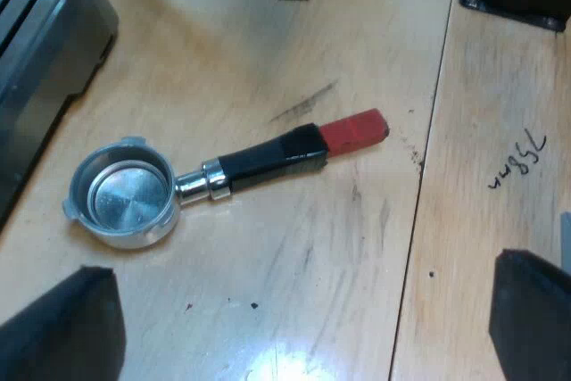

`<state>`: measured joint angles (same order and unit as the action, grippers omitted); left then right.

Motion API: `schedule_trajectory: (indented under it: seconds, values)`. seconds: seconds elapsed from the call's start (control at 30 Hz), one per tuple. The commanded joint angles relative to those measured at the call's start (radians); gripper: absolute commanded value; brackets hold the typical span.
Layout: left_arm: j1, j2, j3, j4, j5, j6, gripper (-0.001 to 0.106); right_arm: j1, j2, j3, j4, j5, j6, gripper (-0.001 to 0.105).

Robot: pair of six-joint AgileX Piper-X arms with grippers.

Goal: Put the handle in the coffee machine

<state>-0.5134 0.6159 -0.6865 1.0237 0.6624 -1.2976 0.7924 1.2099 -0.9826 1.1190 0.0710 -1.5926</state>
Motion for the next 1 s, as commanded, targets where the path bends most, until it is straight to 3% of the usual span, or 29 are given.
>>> schedule_trajectory:
  seconds: [0.03, 0.2, 0.5, 0.63, 1.0]
  values:
    - [-0.005, 0.018, -0.006, -0.003, 0.011, 0.010, 0.083, 0.002, 0.028, -0.004, -0.006, -0.004, 0.000, 0.003]
    - [-0.005, 0.045, -0.003, -0.003, 0.011, 0.010, 0.083, 0.002, 0.081, -0.003, -0.032, -0.007, 0.000, 0.000]
    - [-0.005, 0.049, -0.003, 0.051, 0.011, 0.079, 0.083, 0.011, 0.177, 0.010, -0.052, -0.038, 0.000, 0.000]
    - [-0.005, 0.049, -0.003, 0.068, 0.011, 0.095, 0.083, 0.041, 0.180, 0.071, -0.159, -0.038, -0.015, 0.000]
    - [-0.005, 0.049, -0.003, 0.071, 0.011, 0.106, 0.083, 0.073, 0.184, 0.196, -0.276, -0.047, 0.028, 0.000]
